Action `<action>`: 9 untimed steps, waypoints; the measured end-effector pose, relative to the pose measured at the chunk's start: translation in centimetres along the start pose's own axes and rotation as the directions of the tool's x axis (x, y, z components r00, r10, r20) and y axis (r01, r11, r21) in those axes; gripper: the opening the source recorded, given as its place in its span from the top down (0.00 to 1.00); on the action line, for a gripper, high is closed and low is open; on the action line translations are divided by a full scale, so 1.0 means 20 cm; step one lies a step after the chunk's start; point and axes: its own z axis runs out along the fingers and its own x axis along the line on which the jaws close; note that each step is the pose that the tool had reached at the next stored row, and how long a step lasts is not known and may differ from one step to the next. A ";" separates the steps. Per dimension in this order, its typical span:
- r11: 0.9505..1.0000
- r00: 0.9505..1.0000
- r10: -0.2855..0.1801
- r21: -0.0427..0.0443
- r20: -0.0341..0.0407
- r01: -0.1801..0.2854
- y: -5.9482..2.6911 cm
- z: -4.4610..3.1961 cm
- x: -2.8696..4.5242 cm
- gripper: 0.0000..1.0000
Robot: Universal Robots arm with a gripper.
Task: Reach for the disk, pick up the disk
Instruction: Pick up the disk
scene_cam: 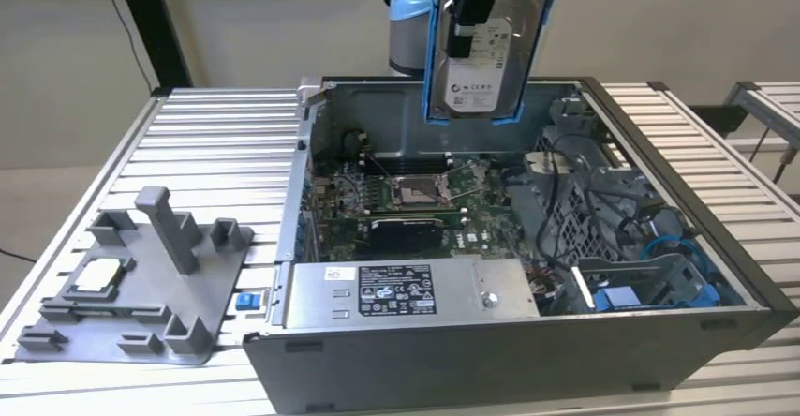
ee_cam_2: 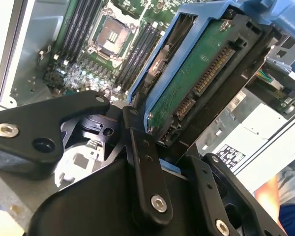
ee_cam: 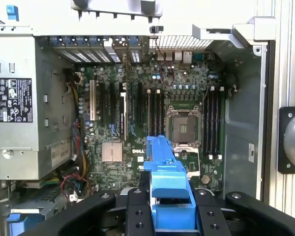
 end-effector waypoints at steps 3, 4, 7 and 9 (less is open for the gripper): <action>1.000 1.000 0.000 0.000 0.000 0.000 0.000 0.000 0.000 1.00; 1.000 1.000 0.000 0.000 0.000 0.000 0.000 0.000 0.000 1.00; 1.000 1.000 0.000 0.000 0.000 0.000 -0.001 0.000 0.000 1.00; 1.000 1.000 0.000 0.000 0.000 0.000 -0.001 0.000 0.006 1.00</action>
